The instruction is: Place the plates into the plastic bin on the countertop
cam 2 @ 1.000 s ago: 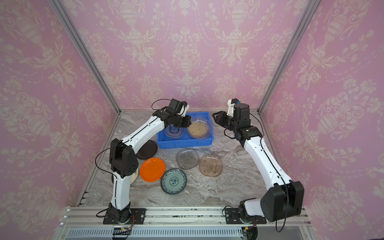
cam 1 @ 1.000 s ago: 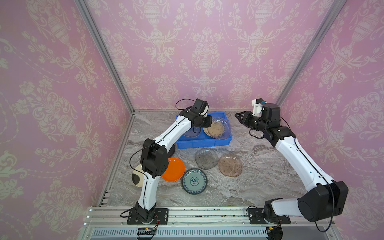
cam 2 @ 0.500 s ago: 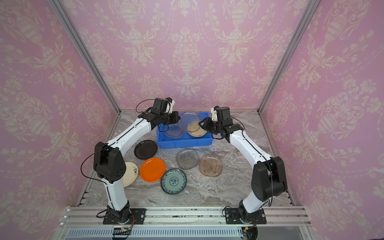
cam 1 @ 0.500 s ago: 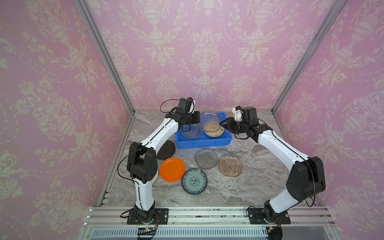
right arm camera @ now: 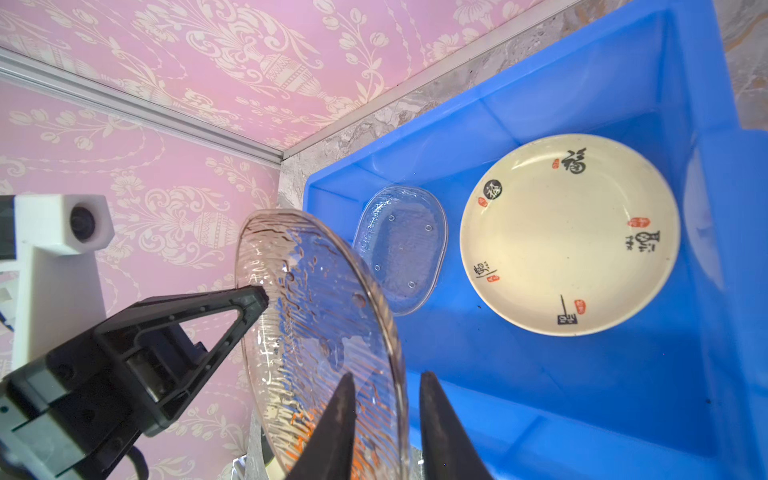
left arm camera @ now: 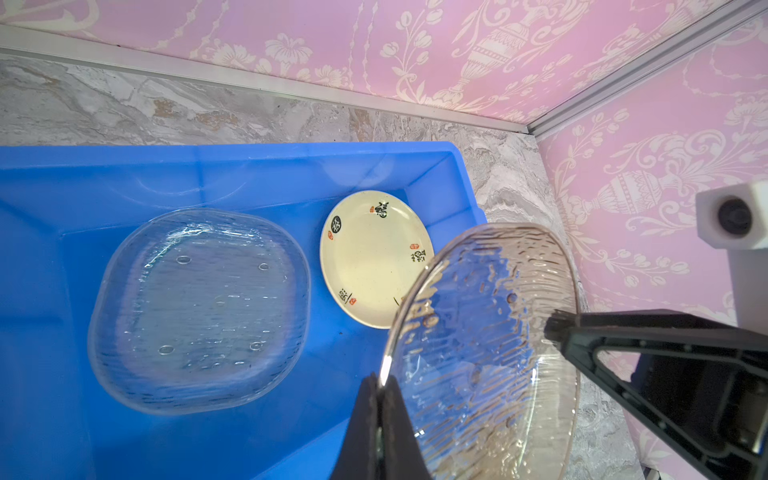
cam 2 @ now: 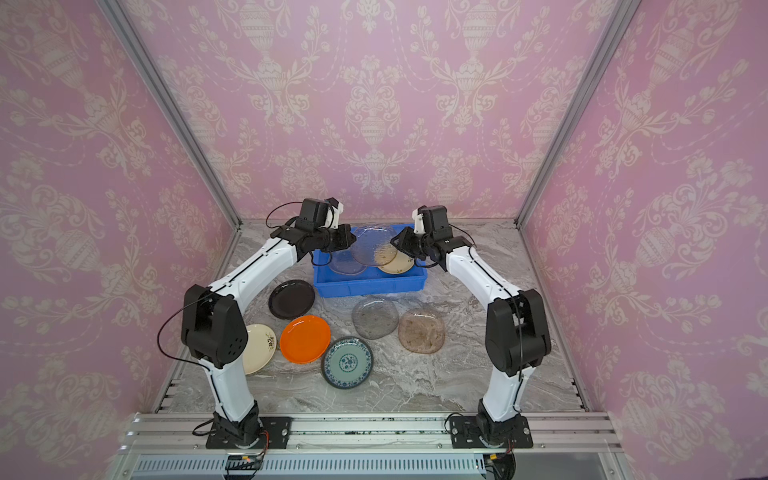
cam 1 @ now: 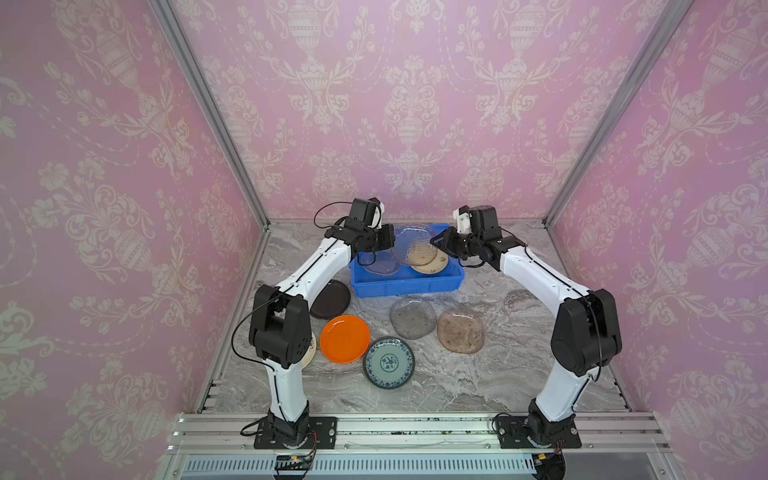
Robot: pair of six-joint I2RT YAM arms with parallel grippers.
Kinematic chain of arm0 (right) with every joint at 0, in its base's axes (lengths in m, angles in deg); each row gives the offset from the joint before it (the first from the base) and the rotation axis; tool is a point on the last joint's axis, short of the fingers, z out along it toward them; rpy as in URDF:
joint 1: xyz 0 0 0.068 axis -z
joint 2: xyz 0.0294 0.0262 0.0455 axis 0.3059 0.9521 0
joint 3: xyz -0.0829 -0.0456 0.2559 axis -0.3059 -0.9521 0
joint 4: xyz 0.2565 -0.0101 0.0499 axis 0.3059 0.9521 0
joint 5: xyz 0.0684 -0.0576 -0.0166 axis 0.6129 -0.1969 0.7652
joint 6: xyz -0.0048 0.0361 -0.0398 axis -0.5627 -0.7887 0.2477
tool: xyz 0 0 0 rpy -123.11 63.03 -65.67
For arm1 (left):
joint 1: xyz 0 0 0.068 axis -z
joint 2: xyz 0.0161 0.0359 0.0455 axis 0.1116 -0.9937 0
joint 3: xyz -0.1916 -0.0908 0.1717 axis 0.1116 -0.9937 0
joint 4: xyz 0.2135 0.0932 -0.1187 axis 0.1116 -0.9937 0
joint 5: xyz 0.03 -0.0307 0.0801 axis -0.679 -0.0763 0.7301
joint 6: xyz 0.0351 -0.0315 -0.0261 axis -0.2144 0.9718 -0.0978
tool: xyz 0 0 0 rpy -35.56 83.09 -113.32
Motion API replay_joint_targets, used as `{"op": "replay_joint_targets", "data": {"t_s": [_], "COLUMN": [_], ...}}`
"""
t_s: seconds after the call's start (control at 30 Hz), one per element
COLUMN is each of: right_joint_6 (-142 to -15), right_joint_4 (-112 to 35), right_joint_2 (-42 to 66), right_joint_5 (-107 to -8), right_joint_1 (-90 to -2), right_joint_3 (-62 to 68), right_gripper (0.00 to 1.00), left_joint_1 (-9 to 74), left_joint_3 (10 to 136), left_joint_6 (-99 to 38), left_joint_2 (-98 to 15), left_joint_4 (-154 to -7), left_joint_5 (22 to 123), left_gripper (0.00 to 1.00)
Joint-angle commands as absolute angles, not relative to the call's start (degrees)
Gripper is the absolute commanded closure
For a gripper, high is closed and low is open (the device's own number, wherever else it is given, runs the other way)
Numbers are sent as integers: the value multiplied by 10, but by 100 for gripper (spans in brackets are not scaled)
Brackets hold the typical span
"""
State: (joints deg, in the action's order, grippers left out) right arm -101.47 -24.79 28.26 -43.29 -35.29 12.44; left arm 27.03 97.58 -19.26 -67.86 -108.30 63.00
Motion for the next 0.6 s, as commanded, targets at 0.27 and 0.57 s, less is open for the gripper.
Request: {"op": "replay_joint_targets", "data": {"t_s": [0.27, 0.57], "right_joint_6": [-1001, -997], "right_joint_4": [-202, -127], "right_joint_2": [343, 464], "right_joint_5": [-434, -453], "right_joint_1": [-367, -397], "right_joint_3": [203, 337], "right_gripper": [100, 100], "left_joint_1": [242, 158], "left_joint_3": [958, 801], "left_joint_6": [-182, -169], "left_joint_2": [-653, -545], "left_joint_4": [-1083, -1022], "left_joint_5": [636, 693], "left_gripper": [57, 1]}}
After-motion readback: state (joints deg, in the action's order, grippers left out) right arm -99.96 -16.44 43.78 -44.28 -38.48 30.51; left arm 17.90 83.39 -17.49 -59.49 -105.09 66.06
